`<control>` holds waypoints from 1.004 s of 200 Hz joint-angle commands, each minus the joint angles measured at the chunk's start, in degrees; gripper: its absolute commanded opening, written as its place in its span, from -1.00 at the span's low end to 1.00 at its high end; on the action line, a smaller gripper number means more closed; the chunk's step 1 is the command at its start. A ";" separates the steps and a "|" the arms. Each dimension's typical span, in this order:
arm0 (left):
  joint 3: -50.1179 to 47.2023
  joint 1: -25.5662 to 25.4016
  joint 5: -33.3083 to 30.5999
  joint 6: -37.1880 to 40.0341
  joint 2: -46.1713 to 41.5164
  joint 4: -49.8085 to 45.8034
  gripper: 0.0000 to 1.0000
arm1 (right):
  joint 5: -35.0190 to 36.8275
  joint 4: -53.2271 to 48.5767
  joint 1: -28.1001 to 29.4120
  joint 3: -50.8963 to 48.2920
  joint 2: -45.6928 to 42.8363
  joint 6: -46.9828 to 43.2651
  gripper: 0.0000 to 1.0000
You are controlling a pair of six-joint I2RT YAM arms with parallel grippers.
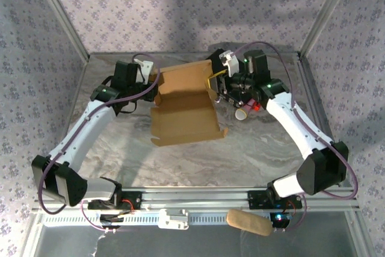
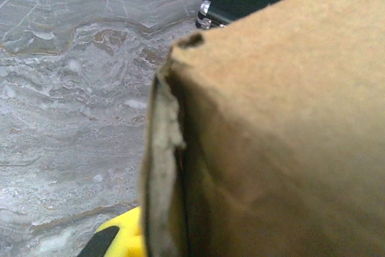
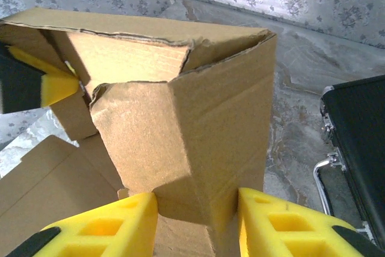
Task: Fold the paper box
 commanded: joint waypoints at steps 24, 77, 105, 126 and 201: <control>0.82 -2.79 7.06 1.08 -2.73 5.09 -1.00 | 2.41 1.62 2.40 1.59 2.07 0.81 -0.29; 1.02 -3.90 6.53 0.82 -2.92 5.68 -1.00 | 2.92 3.64 2.77 1.75 3.00 2.04 -0.40; 1.09 -4.46 6.27 0.77 -2.80 5.80 -1.00 | 3.87 4.75 2.97 1.67 3.17 2.62 -0.46; 1.12 -4.72 6.02 0.80 -2.91 5.76 -1.00 | 4.84 5.88 3.02 1.36 3.39 3.09 -0.50; 1.26 -5.20 5.18 0.44 -3.70 5.78 -1.00 | 2.66 8.61 2.18 1.60 4.88 5.30 -0.61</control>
